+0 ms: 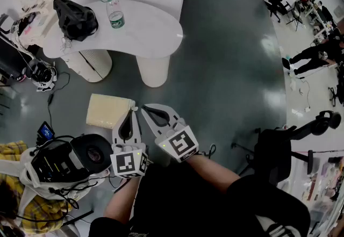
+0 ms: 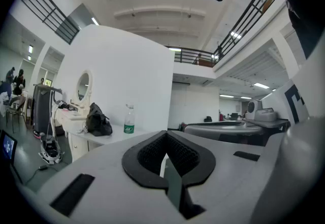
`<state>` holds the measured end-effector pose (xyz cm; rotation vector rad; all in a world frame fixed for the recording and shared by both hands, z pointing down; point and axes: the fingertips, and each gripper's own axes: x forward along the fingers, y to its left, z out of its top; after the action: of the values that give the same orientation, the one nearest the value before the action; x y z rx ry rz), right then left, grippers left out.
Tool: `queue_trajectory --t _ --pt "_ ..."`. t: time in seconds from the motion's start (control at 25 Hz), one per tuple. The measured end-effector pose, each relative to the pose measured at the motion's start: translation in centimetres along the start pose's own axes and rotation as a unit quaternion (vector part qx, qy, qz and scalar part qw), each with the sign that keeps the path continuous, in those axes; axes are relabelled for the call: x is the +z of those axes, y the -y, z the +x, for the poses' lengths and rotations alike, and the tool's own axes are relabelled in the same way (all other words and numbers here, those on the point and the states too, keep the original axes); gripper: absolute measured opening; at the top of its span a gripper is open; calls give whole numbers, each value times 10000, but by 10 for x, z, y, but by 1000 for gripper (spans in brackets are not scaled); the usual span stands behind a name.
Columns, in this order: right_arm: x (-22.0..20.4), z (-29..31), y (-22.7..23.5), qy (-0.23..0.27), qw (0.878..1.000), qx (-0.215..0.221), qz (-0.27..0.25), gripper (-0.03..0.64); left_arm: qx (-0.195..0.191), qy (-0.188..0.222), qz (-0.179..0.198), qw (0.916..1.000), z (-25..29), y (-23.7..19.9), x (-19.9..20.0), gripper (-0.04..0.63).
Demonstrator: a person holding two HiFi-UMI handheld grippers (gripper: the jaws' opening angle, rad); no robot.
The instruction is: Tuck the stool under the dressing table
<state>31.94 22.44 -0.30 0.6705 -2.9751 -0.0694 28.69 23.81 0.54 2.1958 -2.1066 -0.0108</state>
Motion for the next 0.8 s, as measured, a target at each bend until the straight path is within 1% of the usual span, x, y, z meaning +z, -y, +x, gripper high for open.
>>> queue_trajectory --t 0.44,0.6,0.8 --pt "1 -3 -5 47 10000 24 14 6 1 -6 5 10000 -4 1 0 3" --pt "1 -3 -8 86 9998 -4 152 6 -1 -21 -1 10000 -8 0 -2 3" --pt "-1 -7 -18 40 10000 65 56 6 -2 -23 2 10000 -17 1 -4 3"
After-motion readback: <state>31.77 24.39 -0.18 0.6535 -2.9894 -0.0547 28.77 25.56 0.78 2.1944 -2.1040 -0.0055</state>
